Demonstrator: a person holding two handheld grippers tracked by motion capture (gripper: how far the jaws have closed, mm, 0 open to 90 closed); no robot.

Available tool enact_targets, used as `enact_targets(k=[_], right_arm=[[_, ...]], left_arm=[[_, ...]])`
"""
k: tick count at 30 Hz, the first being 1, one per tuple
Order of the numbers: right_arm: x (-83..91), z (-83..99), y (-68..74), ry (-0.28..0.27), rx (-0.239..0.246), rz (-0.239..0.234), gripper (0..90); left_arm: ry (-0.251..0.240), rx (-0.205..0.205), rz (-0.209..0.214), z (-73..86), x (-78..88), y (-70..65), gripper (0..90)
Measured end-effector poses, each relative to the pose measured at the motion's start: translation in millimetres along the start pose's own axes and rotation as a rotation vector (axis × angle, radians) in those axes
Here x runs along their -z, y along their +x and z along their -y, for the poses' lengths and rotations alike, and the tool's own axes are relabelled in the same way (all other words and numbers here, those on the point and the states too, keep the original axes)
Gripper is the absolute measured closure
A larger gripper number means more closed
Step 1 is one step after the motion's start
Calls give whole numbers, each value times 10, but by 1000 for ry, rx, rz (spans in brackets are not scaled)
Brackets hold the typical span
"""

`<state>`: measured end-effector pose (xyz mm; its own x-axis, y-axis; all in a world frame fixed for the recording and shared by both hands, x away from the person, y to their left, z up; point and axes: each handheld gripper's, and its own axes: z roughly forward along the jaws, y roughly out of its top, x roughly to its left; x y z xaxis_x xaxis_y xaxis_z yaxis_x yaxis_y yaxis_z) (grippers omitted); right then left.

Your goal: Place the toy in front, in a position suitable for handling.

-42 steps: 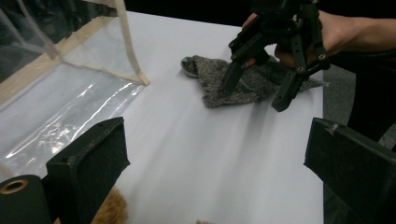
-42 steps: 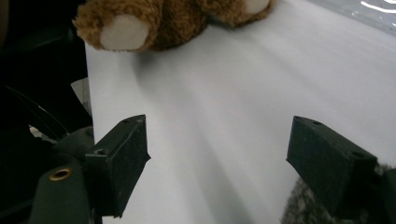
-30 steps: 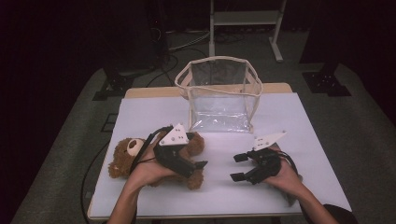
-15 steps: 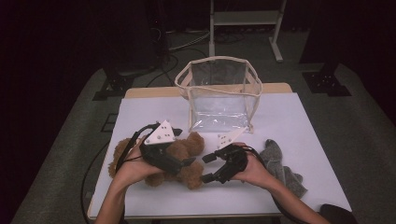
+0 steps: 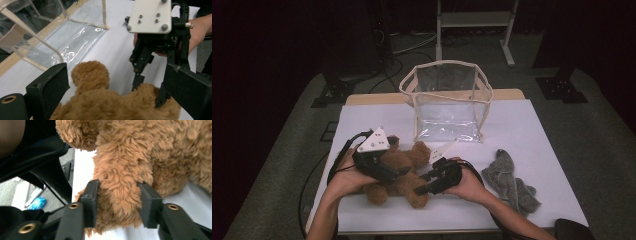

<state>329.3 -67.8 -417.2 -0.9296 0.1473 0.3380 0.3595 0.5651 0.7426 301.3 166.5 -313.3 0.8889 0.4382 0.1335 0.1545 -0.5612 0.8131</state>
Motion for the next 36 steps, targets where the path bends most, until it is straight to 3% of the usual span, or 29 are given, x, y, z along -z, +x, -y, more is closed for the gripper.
enact_targets(k=[7,8,15,19,25,31,36], right_arm=[[-116,132,148,83,54,-8,644],[-117,157,169,82,70,-6,649],[-118,173,173,80,65,-10,653],[-126,176,190,84,77,-7,653],[-133,176,201,85,83,-6,652],[-139,179,220,88,97,-1,649],[-145,179,219,85,101,-5,646]], left_arm=[[-26,-4,4,161,84,69,58],[-39,-5,-4,222,109,95,59],[-59,23,-17,348,135,204,58],[-95,61,-16,393,103,299,58],[-92,39,-26,340,61,402,58],[-56,60,-34,339,-40,570,65],[4,48,-31,397,-129,657,187]])
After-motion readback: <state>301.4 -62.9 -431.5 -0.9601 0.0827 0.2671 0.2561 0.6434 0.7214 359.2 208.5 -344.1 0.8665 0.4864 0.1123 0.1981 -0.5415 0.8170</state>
